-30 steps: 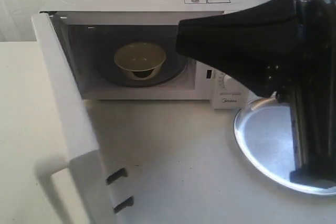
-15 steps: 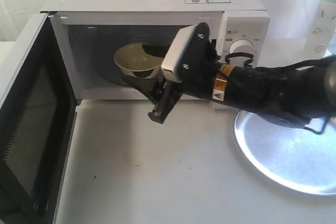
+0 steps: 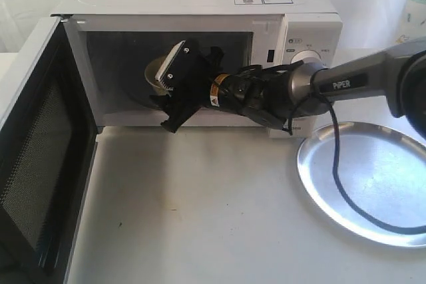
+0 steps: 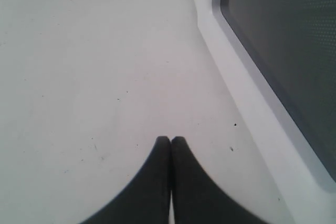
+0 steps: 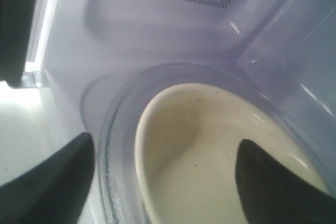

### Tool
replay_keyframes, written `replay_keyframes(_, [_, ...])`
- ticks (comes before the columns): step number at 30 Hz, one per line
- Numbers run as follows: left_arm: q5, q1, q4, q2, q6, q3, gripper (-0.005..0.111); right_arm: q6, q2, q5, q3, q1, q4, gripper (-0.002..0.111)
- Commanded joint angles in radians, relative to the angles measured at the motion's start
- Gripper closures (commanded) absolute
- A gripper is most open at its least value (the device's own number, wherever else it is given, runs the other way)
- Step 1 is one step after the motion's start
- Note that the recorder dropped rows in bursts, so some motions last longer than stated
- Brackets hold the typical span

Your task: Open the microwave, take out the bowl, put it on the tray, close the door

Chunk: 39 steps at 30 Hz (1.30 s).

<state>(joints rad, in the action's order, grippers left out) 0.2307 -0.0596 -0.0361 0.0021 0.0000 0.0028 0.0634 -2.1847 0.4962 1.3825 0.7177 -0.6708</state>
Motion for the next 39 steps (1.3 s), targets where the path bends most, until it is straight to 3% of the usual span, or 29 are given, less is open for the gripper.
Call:
replay_keyframes(1, [0.002,0.003,-0.008,-0.002,0.000,-0.003,0.107,0.032,-0.025,-0.055,0.036,0.014,0.009,0.058])
replay_keyframes(6, [0.002,0.003,-0.008,-0.002,0.000,-0.003,0.107,0.032,-0.022,-0.085,0.039,0.019,0.007,0.108])
replay_keyframes(15, [0.002,0.003,-0.008,-0.002,0.000,-0.003,0.107,0.239,0.147,-0.146,-0.022,0.081,-0.121,0.108])
replay_keyframes(18, [0.002,0.003,-0.008,-0.002,0.000,-0.003,0.107,0.452,0.231,-0.154,-0.074,0.120,-0.349,0.108])
replay_keyframes(25, [0.002,0.003,-0.008,-0.002,0.000,-0.003,0.107,1.236,0.410,-0.075,-0.216,0.147,-1.035,0.108])
replay_keyframes(27, [0.002,0.003,-0.008,-0.002,0.000,-0.003,0.107,1.377,0.464,-0.053,-0.276,0.145,-1.074,0.108])
replay_keyframes(32, [0.002,0.003,-0.008,-0.002,0.000,-0.003,0.107,1.350,0.607,-0.095,-0.455,0.115,-1.074,0.108])
replay_keyframes(39, [0.002,0.003,-0.008,-0.002,0.000,-0.003,0.107,1.354,0.801,-0.412,-0.721,0.097,-1.074,0.108])
